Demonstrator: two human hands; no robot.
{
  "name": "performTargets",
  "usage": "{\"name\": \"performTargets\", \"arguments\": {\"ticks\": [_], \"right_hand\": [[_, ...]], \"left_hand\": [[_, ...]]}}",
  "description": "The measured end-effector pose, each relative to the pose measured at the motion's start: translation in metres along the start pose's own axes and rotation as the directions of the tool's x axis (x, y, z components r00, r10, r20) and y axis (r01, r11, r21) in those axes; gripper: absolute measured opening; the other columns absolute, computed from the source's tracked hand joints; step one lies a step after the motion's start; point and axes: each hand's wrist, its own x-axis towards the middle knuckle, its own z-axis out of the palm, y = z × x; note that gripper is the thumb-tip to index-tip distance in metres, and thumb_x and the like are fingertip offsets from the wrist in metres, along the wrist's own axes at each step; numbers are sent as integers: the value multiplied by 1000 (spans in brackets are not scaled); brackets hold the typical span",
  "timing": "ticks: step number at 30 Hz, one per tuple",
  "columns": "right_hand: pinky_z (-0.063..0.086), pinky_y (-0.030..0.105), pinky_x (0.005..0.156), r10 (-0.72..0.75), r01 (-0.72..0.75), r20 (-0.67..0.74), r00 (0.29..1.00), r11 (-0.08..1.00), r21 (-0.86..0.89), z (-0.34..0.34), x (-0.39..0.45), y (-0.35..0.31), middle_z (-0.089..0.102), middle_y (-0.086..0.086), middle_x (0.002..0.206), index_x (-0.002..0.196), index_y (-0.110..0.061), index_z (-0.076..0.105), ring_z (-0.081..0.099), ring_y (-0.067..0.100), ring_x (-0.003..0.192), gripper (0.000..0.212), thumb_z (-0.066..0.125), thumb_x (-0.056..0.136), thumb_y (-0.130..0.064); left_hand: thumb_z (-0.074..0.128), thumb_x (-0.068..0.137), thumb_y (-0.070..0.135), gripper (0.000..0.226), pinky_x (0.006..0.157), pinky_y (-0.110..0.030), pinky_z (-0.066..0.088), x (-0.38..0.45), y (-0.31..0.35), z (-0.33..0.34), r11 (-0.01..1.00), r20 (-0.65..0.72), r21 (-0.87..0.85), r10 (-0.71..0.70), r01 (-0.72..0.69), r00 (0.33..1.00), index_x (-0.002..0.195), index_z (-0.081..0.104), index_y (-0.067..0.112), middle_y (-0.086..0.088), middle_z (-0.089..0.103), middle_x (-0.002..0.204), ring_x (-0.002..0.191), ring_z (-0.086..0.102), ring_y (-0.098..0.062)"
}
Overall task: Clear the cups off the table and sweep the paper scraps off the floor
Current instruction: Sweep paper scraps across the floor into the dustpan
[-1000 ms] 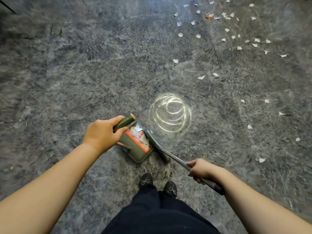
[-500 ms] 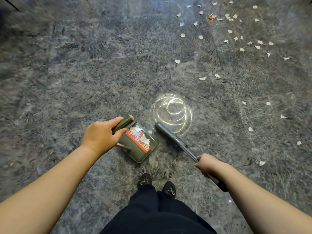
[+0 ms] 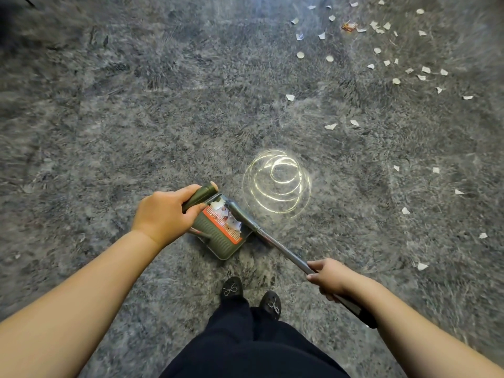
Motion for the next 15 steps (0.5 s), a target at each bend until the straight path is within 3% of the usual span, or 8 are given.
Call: {"name": "performTargets", "arguments": {"ticks": [3, 8, 12, 15], "right_hand": [[36, 21, 35, -7, 7, -13, 1000, 999, 42, -5, -8, 5, 45, 4, 54, 125, -11, 57, 43, 14, 35, 29, 49, 98, -16], [34, 20, 35, 0, 9, -61, 998, 990, 142, -11, -13, 1, 44, 3, 53, 128, -17, 55, 40, 12, 32, 31, 50, 98, -15], [32, 19, 34, -6, 30, -101, 995, 972, 234, -15, -17, -13, 41, 6, 55, 126, -8, 55, 37, 10, 28, 31, 55, 95, -9], [33, 19, 34, -32, 69, -131, 991, 955, 288, -22, -19, -31, 44, 5, 57, 123, -11, 58, 38, 9, 31, 35, 62, 89, -2]], "left_hand": [[61, 88, 48, 29, 61, -32, 49, -2, -1, 1, 1000, -17, -10, 10, -10, 1000, 115, 62, 40, 1, 70, 74, 70, 64, -28], [53, 80, 49, 37, 54, -27, 39, -14, -9, 4, 999, -138, -44, 19, -25, 990, 109, 67, 31, -1, 68, 65, 59, 63, -31], [58, 83, 45, 35, 53, -31, 44, -24, -13, 2, 994, -186, -86, -86, 70, 979, 112, 67, 28, -4, 67, 63, 57, 62, -33], [61, 83, 42, 38, 54, -35, 48, -20, -17, -7, 979, -240, -163, -161, 124, 957, 115, 68, 22, -10, 67, 64, 57, 63, -36]]}}
